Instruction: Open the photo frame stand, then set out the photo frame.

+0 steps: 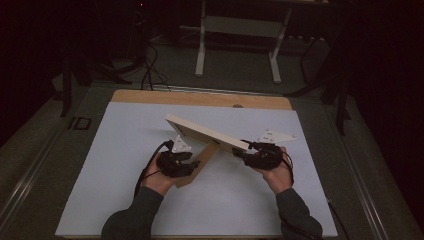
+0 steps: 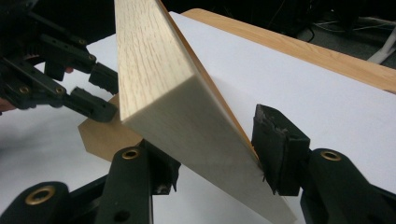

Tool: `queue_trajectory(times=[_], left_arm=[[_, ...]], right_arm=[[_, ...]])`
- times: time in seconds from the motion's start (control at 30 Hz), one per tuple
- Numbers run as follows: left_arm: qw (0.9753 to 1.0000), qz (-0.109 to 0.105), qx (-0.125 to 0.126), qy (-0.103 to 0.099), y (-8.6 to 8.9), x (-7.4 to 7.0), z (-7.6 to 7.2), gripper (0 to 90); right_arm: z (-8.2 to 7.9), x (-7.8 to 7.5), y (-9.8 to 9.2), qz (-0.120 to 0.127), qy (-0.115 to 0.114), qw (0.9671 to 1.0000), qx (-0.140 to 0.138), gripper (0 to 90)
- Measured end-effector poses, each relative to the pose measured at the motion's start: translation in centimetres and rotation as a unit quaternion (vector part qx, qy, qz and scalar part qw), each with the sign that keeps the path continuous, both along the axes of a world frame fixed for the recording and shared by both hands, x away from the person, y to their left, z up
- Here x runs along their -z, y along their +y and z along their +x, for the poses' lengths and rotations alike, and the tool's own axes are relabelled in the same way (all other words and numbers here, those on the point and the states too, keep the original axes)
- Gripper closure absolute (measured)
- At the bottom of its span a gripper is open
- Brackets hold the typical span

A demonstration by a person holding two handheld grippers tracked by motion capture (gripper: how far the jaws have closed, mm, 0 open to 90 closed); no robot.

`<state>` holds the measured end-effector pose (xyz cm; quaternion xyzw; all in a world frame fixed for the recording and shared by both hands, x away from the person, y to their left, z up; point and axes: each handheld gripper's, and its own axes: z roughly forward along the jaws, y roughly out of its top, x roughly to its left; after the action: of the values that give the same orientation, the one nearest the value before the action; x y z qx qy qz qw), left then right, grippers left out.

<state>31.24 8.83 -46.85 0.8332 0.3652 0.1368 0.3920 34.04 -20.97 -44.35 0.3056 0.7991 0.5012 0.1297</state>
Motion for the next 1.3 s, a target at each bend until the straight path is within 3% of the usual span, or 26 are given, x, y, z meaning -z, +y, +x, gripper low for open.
queue_trajectory(times=[0.33,0.7,0.97,1.3], left_arm=[[0.9995,-0.029,-0.008,0.007,0.6,-0.6,0.1,56.1],[0.9976,-0.054,-0.043,0.01,1.6,-1.4,0.4,56.9],[0.9974,-0.049,-0.053,-0.006,2.1,-2.4,0.5,58.9],[0.9962,-0.062,-0.062,0.0,2.7,-2.9,1.2,64.8]], right_arm=[[-0.1,0.0,-0.4,-0.004,0.003,1.0,-0.001,51.7],[-0.4,0.2,-1.2,-0.006,0.005,1.0,0.004,51.9],[-0.5,0.8,-2.2,-0.016,0.017,0.9997,0.005,52.1],[-0.3,1.9,-3.9,-0.044,0.034,0.9984,0.011,59.5]])
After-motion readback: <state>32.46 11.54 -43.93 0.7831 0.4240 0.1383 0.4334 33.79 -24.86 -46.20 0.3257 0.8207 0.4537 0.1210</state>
